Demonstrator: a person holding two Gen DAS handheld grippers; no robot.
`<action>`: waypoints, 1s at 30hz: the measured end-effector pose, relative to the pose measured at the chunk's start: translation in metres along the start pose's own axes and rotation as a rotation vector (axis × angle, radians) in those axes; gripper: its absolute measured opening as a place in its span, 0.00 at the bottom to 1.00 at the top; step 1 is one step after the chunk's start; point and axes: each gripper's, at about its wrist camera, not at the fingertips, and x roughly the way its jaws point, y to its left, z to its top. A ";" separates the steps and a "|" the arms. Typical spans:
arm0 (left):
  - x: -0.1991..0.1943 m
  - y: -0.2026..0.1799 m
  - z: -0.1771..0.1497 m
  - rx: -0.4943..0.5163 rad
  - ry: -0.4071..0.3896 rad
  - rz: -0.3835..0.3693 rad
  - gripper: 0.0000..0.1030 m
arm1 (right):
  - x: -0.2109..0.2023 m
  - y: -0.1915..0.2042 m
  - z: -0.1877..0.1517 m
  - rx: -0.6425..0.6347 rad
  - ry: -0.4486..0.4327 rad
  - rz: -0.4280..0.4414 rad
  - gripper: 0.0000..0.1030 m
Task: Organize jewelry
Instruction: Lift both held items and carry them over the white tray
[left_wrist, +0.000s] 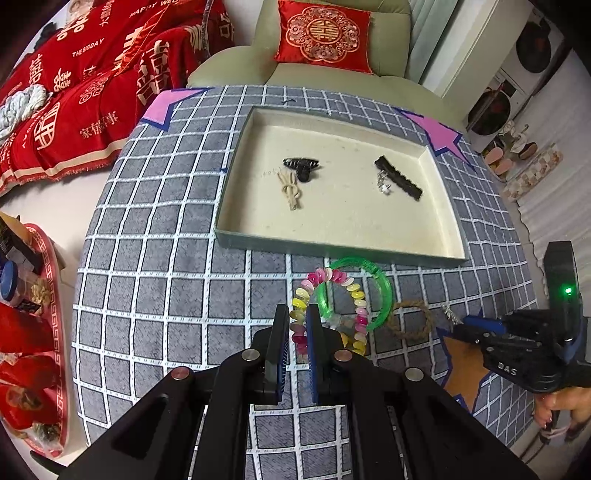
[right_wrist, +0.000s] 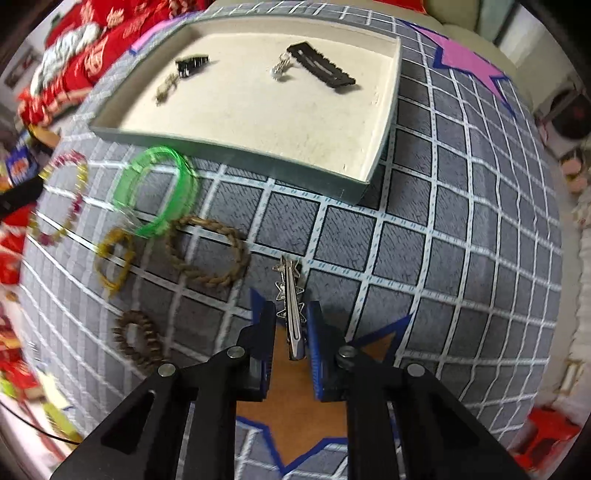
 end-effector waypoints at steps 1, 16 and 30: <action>-0.002 -0.001 0.002 0.002 -0.005 -0.004 0.17 | -0.006 -0.002 -0.001 0.016 -0.008 0.022 0.18; -0.002 -0.009 0.067 -0.022 -0.070 -0.019 0.17 | -0.078 -0.024 0.083 0.102 -0.176 0.165 0.18; 0.064 -0.029 0.118 -0.035 -0.020 -0.005 0.17 | -0.035 -0.051 0.163 0.176 -0.170 0.151 0.18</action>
